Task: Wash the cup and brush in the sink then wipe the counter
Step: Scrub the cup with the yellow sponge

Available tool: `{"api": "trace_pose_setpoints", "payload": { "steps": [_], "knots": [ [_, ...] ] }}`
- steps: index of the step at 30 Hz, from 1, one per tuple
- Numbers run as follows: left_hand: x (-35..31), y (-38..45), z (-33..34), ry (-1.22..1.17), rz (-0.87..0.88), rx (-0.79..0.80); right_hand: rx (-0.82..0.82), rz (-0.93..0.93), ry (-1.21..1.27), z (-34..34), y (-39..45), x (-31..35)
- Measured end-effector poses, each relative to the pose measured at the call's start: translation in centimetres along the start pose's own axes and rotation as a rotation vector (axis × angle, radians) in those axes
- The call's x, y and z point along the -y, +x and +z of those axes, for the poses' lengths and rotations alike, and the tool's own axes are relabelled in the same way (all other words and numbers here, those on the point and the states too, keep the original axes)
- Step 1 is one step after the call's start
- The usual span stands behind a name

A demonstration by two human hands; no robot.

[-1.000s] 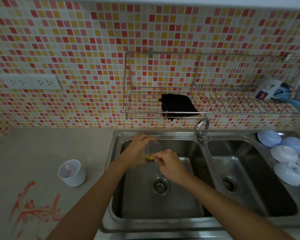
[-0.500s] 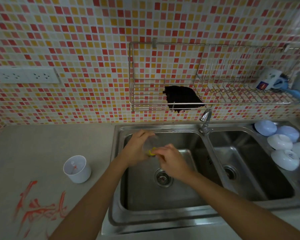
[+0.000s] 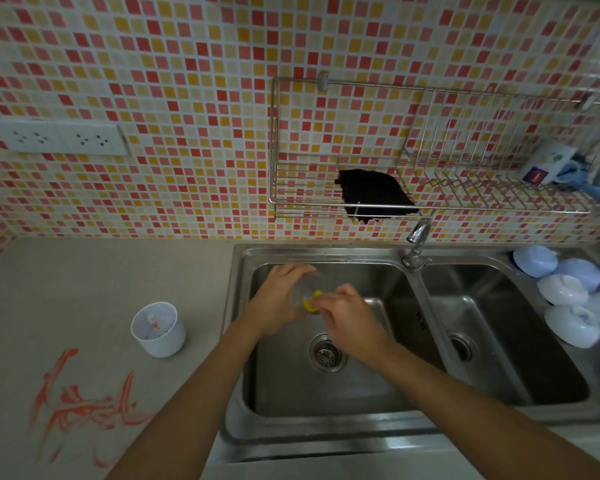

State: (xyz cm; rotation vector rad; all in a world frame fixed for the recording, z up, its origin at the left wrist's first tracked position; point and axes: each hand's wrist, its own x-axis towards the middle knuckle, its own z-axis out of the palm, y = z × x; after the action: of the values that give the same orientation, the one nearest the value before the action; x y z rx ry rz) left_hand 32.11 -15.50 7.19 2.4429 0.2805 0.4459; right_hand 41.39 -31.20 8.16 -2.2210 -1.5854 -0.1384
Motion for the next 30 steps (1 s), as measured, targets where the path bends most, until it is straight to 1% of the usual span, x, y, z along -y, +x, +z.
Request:
{"api": "trace_pose_setpoints", "payload": {
  "steps": [1, 2, 3, 4, 5, 7, 8, 10, 12, 13, 17, 20, 23, 26, 29, 30],
  "knots": [
    [-0.1, 0.0, 0.1, 0.008, 0.006, 0.010, 0.014, 0.125, 0.176, 0.1, -0.2, 0.8],
    [-0.1, 0.0, 0.2, 0.013, 0.014, 0.022, 0.023, 0.212, 0.318, 0.1, -0.2, 1.1],
    [-0.1, -0.1, 0.4, 0.015, 0.021, 0.030, 0.042, 0.242, 0.391, 0.1, -0.2, 0.8],
    [-0.1, -0.1, 0.6, 0.015, 0.018, 0.039, 0.080, 0.225, 0.418, -0.2, -0.1, 0.2],
    [-0.3, -0.1, 0.7, 0.017, 0.008, 0.049, 0.131, 0.163, 0.382, -0.6, -0.1, -0.6],
    [-0.4, 0.2, 1.1, 0.021, -0.029, 0.068, 0.162, -0.065, 0.137, -1.4, 0.5, -2.7],
    [-0.6, 0.4, 1.3, 0.009, -0.049, 0.070, 0.137, -0.168, -0.001, -1.8, 0.8, -3.8],
    [-1.3, 1.2, 1.5, -0.031, -0.070, 0.052, 0.034, -0.289, -0.165, -2.6, 1.5, -5.3],
    [-2.2, 2.2, 1.5, -0.037, -0.083, 0.051, -0.018, -0.322, -0.190, -2.9, 1.7, -6.3],
    [-2.6, 2.6, 1.4, -0.031, -0.088, 0.061, -0.016, -0.327, -0.175, -2.7, 1.4, -6.7],
    [-3.4, 4.4, 2.7, 0.026, -0.096, 0.096, 0.064, -0.324, -0.041, -2.2, 0.2, -8.5],
    [-3.9, 5.3, 4.3, 0.010, -0.175, 0.134, -0.005, -0.365, -0.083, -2.7, 1.6, -10.3],
    [-4.8, 6.1, 5.2, -0.033, -0.200, 0.121, -0.016, -0.413, -0.114, -3.1, 2.2, -12.1],
    [-5.2, 7.0, 6.0, 0.005, -0.222, 0.124, 0.025, -0.336, -0.087, -2.6, 0.7, -14.2],
    [-5.2, 7.7, 7.2, 0.072, -0.208, 0.148, 0.112, -0.171, 0.116, -1.6, -1.2, -15.0],
    [-5.3, 7.8, 7.8, 0.085, -0.204, 0.166, 0.136, -0.147, 0.187, -1.4, -1.6, -15.0]
  ]
}}
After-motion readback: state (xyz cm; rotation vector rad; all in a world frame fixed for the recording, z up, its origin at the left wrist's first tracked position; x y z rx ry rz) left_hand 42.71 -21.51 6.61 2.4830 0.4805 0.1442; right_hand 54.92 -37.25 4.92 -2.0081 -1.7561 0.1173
